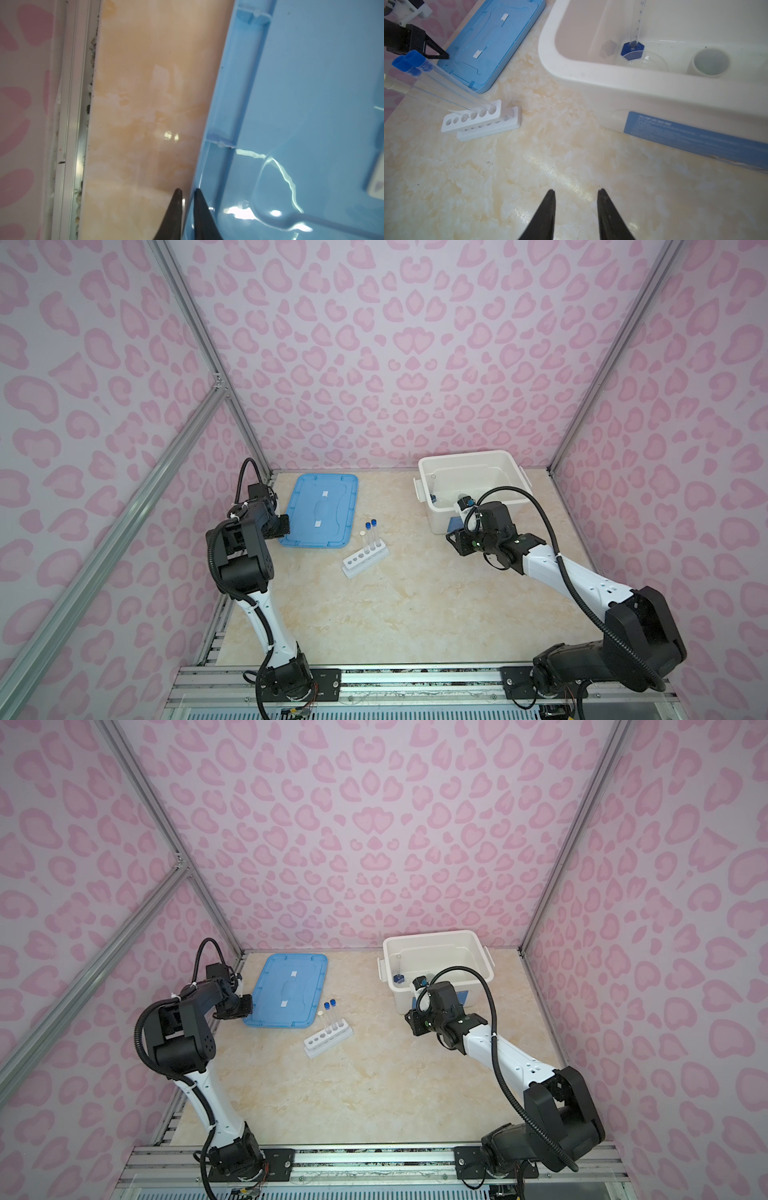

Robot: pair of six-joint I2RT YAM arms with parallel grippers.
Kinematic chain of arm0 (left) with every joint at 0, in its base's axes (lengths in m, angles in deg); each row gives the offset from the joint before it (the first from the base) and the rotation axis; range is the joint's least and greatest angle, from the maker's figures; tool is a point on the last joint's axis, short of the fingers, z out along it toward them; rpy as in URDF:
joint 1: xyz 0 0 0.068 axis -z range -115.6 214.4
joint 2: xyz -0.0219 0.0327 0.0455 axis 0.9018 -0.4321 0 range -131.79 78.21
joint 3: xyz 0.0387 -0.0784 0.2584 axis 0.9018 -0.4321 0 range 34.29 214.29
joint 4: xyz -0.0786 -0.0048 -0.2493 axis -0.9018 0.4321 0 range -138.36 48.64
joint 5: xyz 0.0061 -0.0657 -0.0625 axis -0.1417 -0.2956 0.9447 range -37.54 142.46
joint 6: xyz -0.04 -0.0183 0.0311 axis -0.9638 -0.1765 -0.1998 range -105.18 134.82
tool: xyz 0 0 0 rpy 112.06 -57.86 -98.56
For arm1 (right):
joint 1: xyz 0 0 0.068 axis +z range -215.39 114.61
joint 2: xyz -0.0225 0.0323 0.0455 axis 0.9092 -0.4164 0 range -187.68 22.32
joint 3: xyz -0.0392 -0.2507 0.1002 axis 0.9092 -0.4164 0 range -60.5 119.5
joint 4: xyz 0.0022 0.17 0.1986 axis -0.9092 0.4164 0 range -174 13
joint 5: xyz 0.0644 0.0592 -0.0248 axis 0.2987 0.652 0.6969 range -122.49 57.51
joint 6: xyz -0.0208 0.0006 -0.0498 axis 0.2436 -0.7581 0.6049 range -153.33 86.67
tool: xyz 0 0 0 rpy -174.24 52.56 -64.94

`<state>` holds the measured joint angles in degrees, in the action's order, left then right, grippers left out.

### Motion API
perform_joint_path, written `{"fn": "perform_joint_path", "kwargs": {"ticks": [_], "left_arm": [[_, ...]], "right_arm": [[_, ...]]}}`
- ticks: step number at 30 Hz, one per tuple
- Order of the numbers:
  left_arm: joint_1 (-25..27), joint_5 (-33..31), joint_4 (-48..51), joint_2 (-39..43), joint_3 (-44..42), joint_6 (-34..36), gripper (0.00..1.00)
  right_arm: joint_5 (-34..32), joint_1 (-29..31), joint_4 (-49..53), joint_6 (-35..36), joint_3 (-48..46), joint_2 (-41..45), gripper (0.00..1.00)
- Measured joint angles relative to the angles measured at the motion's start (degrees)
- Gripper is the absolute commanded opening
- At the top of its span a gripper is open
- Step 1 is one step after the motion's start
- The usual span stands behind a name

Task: Organize the chemistry lab equipment
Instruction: 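Close the left gripper on the blue lid's edge nearest it, then lift the blue lid with the left gripper toward the right gripper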

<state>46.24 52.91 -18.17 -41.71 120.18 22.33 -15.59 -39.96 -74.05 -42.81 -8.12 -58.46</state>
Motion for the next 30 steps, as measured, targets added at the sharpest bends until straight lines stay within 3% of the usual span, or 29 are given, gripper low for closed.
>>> {"fn": "perform_joint_path", "kwargs": {"ticks": [16,30], "left_arm": [[0.00,0.72,-0.59,0.52,-0.74,-0.04,0.04],[0.00,3.91,1.42,16.68,-2.40,-2.97,0.04]], "right_arm": [[-0.04,1.01,-0.70,-0.44,0.00,-0.70,0.35],[-1.05,3.74,-0.98,-0.57,0.94,-0.76,0.35]]}}
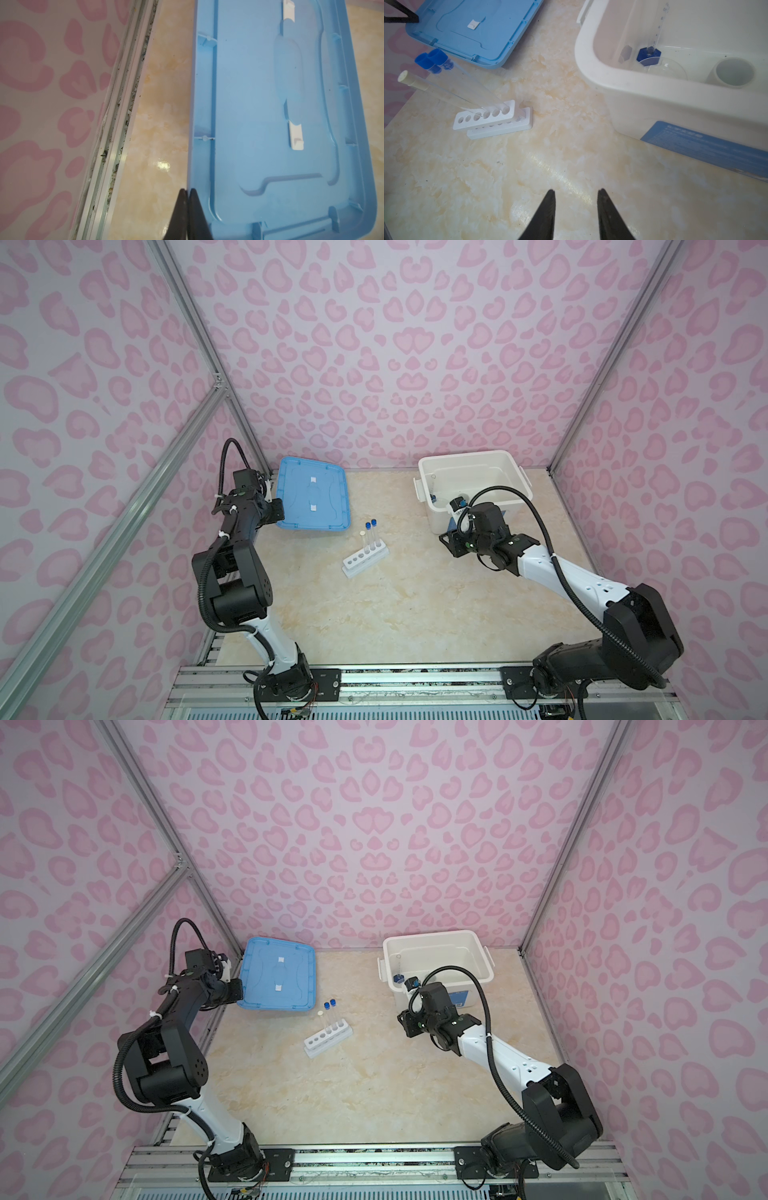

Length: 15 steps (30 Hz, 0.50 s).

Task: Organize the chemistry lab equipment
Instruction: 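Lift the blue lid with the left gripper toward the right gripper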

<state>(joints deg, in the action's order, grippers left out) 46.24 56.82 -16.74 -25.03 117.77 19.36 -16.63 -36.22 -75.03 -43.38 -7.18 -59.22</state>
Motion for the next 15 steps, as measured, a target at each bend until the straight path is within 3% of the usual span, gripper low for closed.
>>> {"fn": "perform_joint_path", "kwargs": {"ticks": [9,15], "left_arm": [[0.00,2.16,4.13,9.77,2.97,-1.49,0.04],[0.02,4.04,6.91,17.22,4.17,-2.03,0.04]], "right_arm": [[1.81,1.03,-0.79,-0.85,2.14,-1.36,0.35],[7.67,0.57,-2.43,-1.95,6.16,-1.27,0.45]]}}
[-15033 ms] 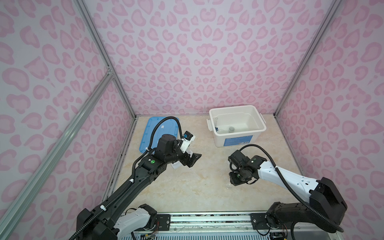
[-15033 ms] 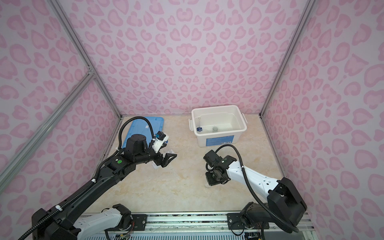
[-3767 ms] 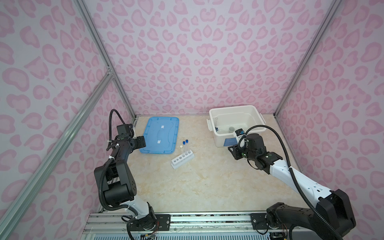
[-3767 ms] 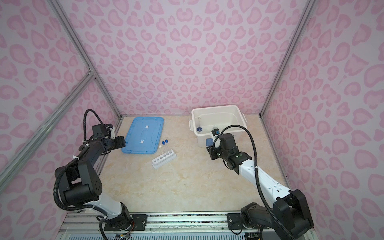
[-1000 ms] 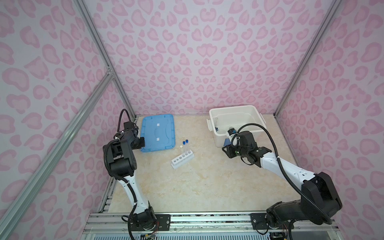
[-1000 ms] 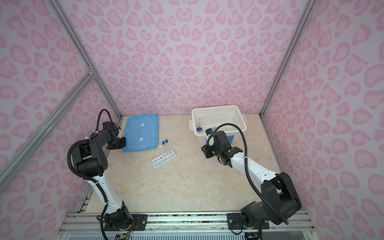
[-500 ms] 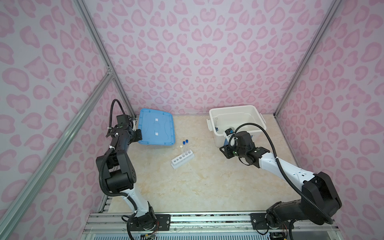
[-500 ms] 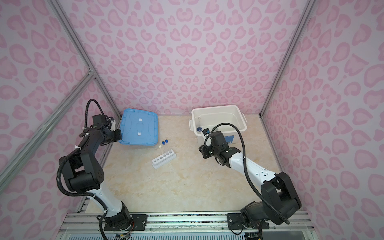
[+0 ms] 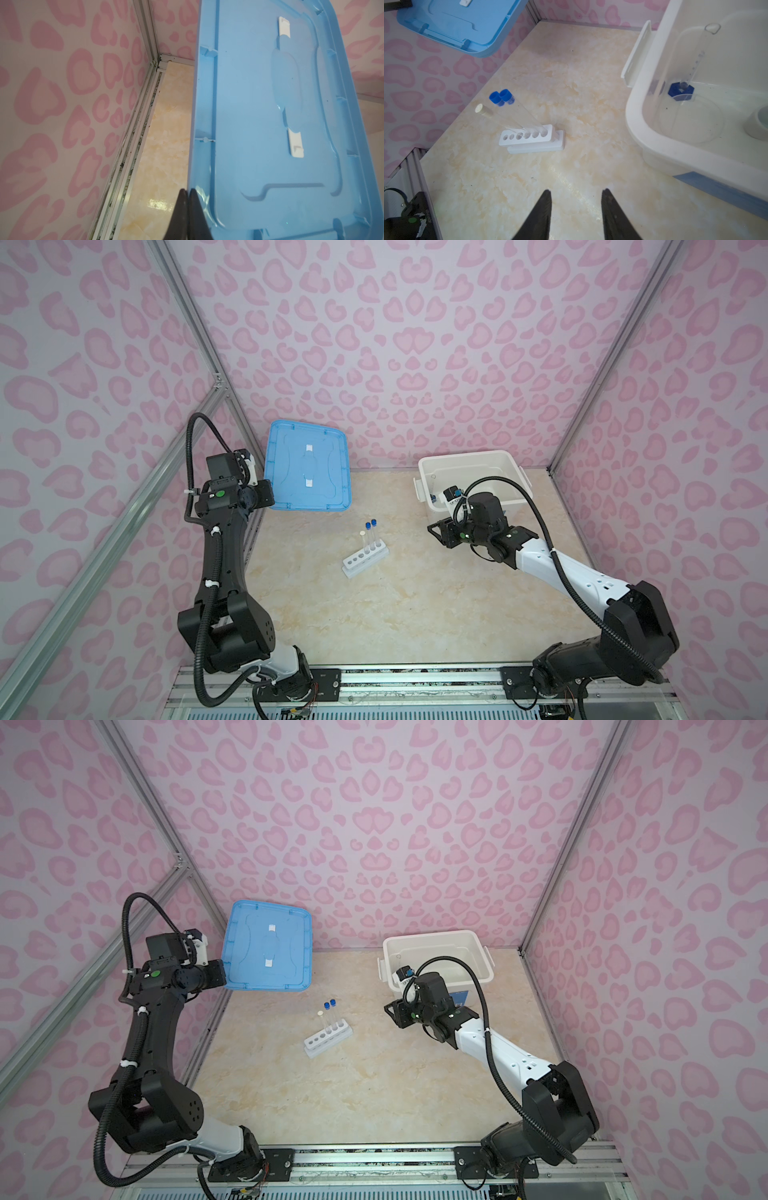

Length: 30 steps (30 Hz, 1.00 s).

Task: Organize the chemistry lab equipment
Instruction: 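Lift the blue lid with the left gripper toward the right gripper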

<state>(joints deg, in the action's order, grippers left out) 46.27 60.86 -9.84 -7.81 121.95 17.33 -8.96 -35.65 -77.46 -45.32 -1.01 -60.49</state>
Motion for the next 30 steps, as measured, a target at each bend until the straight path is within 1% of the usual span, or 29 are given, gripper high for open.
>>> {"fn": "perform_joint_path", "kwargs": {"ticks": [6,9,13,18,21,30], "left_arm": [[0.66,5.62,0.63,7.21,0.20,-1.05,0.04],[3.54,8.68,0.68,9.81,0.20,-0.98,0.04],[7.98,12.85,1.22,10.82,0.66,0.17,0.04],[10.80,15.85,2.08,11.41,0.79,0.52,0.04],[12.17,17.09,2.10,11.87,0.79,0.55,0.04],[14.08,19.12,2.08,13.38,0.13,0.55,0.04]], "right_arm": [[8.46,-0.59,-4.15,-1.40,5.90,0.42,0.57],[12.74,-0.59,-6.95,-3.04,7.87,0.28,0.61],[17.07,-0.76,-11.08,-6.80,9.40,-0.11,0.66],[19.63,-0.87,-15.93,-11.32,8.11,1.40,0.69],[19.80,-0.87,-17.55,-13.07,7.10,2.27,0.69],[19.45,-0.98,-18.71,-14.73,5.73,2.89,0.69]]}}
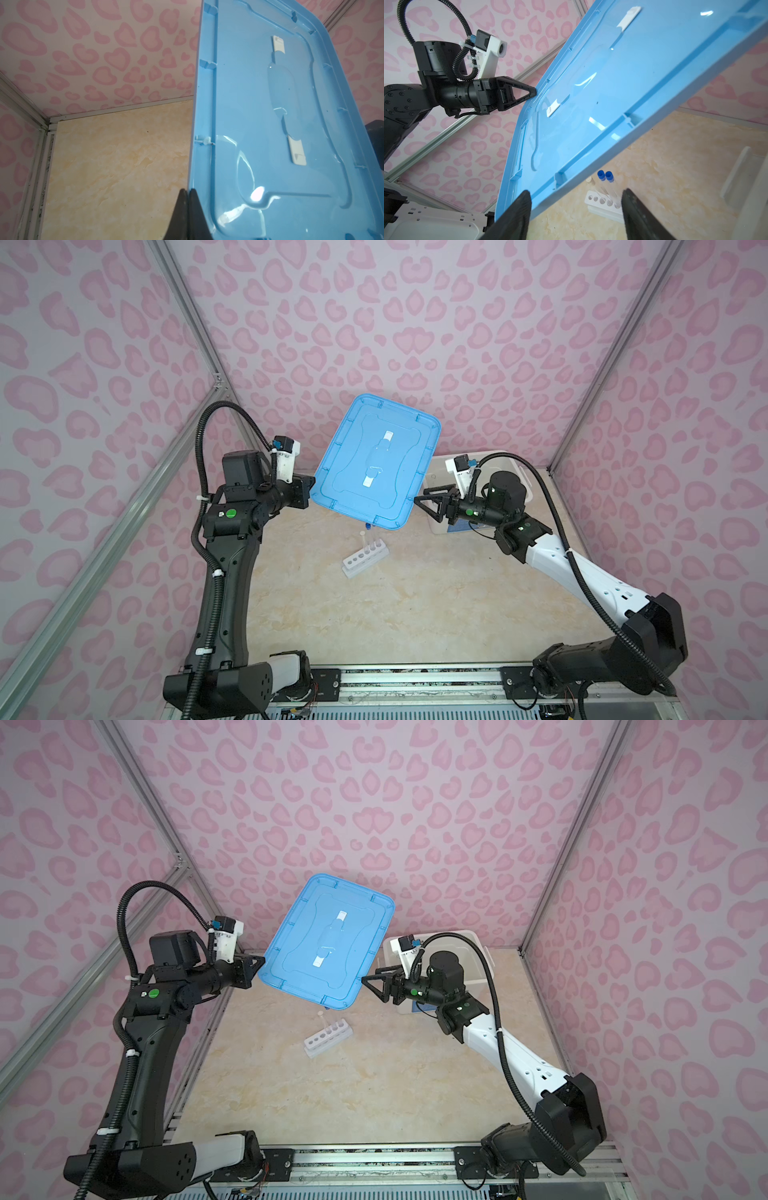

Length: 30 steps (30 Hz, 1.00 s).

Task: Organize the chemistry lab equipment
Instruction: 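Lift the blue lid with the left gripper toward the right gripper, then grasp the lid's opposite edge with the right gripper while the left holds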

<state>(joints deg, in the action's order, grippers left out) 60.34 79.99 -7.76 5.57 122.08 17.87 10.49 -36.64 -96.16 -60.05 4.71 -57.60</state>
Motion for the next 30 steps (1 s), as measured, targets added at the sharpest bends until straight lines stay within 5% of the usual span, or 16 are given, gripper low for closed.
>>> {"fn": "perform_joint_path", "kwargs": {"ticks": [14,30], "left_arm": [[2.40,1.22,-0.02,1.38,-0.92,0.02,0.04],[5.95,-1.18,-0.76,-1.11,-2.43,0.22,0.04]], "right_arm": [[-0.09,-0.15,-4.70,-3.78,-0.94,-1.51,0.66],[-0.57,-0.33,-9.79,-8.02,-2.27,-1.55,0.34]]}}
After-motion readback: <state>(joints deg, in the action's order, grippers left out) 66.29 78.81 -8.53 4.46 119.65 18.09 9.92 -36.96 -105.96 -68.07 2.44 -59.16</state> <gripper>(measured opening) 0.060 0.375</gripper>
